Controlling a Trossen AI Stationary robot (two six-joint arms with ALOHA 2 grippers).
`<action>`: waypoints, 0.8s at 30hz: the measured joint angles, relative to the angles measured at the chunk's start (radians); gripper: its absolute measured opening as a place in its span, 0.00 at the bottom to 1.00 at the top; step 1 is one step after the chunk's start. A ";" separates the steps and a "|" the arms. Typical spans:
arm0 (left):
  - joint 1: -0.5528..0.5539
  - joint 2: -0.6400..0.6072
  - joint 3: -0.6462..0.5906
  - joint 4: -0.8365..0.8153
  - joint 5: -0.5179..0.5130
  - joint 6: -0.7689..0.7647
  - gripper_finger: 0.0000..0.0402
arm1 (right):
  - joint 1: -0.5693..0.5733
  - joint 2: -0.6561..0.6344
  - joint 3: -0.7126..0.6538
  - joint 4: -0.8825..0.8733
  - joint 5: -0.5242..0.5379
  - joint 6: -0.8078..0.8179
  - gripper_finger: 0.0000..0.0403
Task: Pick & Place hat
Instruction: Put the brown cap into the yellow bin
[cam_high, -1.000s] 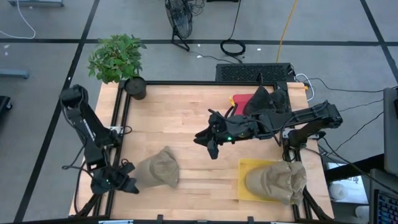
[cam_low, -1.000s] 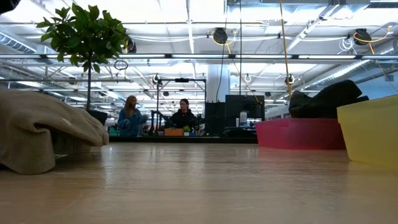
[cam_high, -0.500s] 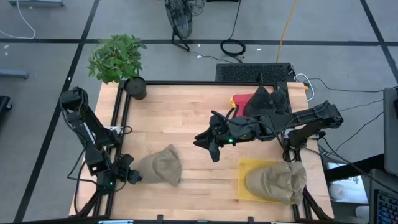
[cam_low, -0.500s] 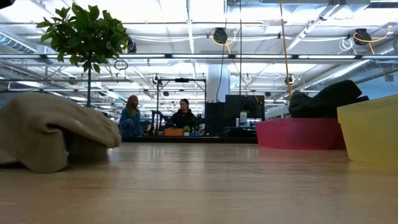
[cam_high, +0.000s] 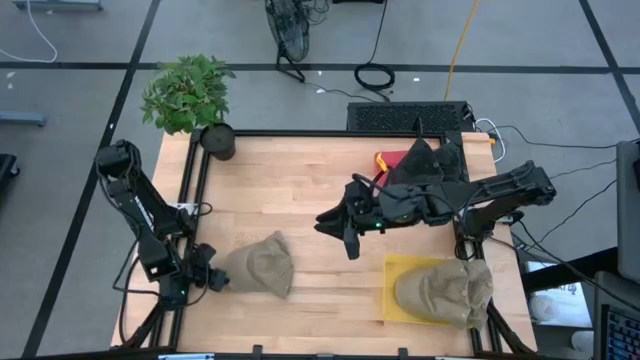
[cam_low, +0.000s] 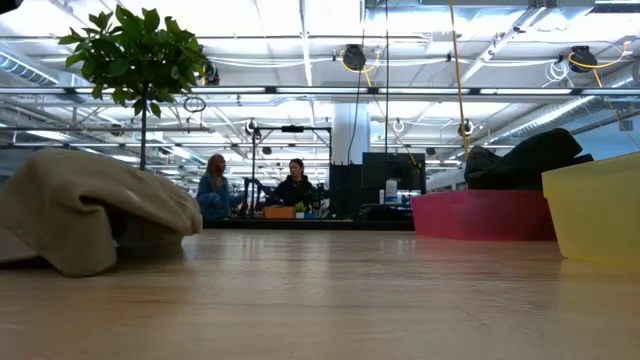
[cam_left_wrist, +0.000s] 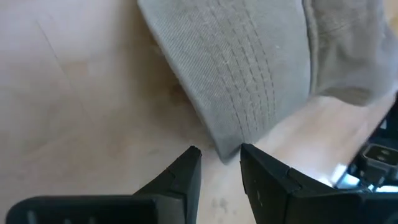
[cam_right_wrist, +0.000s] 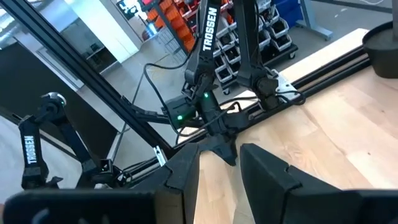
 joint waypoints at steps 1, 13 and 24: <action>0.005 0.000 0.000 -0.017 0.000 0.000 0.29 | 0.000 0.000 0.000 0.005 0.000 0.000 0.25; 0.063 0.000 0.000 -0.060 -0.106 0.024 0.29 | 0.000 0.000 0.000 0.035 -0.001 -0.004 0.25; 0.075 0.000 0.000 -0.080 -0.159 0.030 0.22 | 0.000 0.000 0.000 0.035 -0.001 -0.001 0.25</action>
